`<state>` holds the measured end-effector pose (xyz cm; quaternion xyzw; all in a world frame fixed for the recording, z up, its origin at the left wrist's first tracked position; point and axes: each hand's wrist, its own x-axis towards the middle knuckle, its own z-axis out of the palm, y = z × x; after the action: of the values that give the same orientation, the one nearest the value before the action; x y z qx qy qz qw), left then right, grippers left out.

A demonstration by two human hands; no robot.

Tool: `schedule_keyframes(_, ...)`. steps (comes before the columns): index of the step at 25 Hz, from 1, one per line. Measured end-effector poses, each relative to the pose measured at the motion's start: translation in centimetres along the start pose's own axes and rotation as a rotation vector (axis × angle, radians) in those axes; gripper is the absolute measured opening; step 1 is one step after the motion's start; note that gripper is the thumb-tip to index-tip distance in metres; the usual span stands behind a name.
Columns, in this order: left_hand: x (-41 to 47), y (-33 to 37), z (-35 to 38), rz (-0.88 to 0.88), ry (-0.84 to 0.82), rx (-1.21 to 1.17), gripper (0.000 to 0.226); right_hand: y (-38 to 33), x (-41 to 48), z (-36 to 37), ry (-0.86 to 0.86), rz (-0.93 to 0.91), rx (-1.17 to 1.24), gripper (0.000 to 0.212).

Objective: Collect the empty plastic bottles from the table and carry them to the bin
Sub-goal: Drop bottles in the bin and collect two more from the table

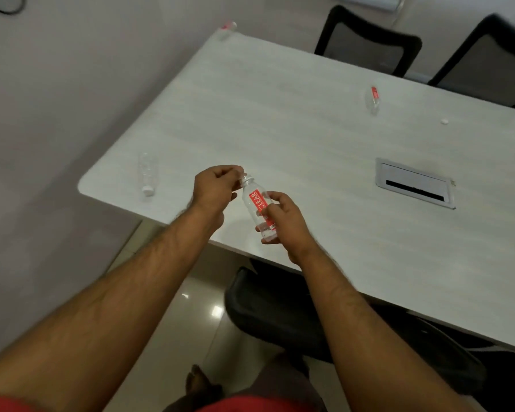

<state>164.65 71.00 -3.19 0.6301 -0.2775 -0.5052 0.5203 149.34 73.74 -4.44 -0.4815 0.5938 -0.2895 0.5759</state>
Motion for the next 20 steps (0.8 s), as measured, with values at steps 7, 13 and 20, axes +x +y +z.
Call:
schedule_keyframes(7, -0.1, 4.1, -10.5, 0.018, -0.033, 0.123, 0.014, -2.6, -1.6, 10.2, 0.029, -0.178, -0.098, 0.046)
schedule_keyframes(13, 3.6, 6.1, -15.0, -0.001, 0.077, 0.243, 0.027, -4.3, 1.0, 15.1, 0.204, -0.425, -0.404, 0.056)
schedule_keyframes(20, 9.9, 6.8, -16.6, 0.005, 0.195, 0.27, 0.026, -5.8, 6.9, 19.0, 0.264, -0.491, -0.484, 0.057)
